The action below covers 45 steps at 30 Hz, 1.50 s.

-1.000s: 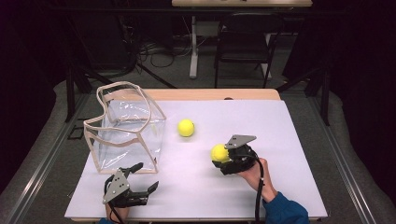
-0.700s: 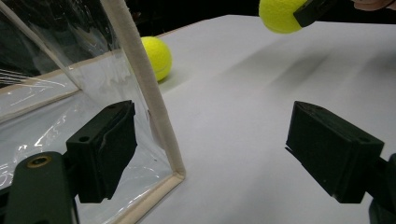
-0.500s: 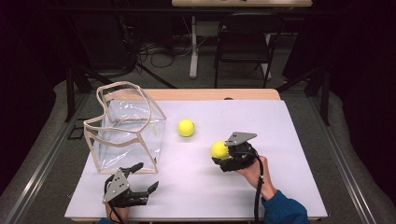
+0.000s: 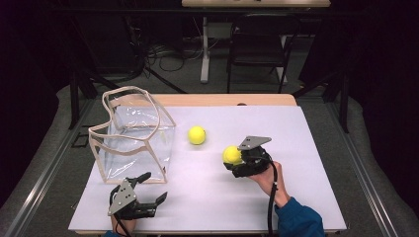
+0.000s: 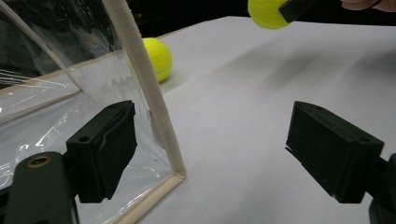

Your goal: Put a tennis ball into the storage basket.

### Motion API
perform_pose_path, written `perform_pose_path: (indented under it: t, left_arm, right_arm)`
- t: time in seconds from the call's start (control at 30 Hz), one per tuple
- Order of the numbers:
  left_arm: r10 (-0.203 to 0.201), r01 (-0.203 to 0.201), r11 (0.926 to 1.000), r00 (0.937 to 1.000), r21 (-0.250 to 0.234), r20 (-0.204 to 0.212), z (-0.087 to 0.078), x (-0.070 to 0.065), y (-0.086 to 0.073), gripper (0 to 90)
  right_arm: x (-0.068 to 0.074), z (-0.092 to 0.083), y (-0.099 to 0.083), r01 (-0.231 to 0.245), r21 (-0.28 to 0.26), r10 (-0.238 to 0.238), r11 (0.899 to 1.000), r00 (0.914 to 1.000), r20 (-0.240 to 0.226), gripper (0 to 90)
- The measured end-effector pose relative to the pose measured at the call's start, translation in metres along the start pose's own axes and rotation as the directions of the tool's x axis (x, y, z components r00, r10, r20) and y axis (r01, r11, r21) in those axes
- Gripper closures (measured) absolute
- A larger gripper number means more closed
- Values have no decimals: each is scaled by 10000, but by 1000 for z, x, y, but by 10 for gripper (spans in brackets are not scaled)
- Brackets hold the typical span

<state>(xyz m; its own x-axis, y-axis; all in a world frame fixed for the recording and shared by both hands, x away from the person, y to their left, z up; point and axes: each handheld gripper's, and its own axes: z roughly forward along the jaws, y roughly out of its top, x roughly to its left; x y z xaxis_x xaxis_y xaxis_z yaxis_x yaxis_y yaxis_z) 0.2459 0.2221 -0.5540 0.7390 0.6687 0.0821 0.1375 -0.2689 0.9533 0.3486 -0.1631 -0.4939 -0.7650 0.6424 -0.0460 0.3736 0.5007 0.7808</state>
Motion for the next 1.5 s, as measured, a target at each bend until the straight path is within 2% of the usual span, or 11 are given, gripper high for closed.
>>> perform_pose_path:
  t: [0.5,0.9,1.17,1.5]
  left_arm:
    - [-46,46,10000,10000,-64,11,-1,0,0,159]
    - [-26,27,10000,10000,-94,52,0,0,1,159]
    - [-102,102,9999,9999,-51,29,0,1,0,159]
    - [-104,104,9999,9999,-104,27,1,1,0,159]
  right_arm:
    - [0,1,17,242,-148,-241,9996,9997,46,257]
    - [4,4,38,774,-243,-773,9967,9970,49,257]
    - [2,4,48,825,-358,-822,9959,9966,99,257]
    - [-4,9,56,738,-405,-743,9965,9972,-98,258]
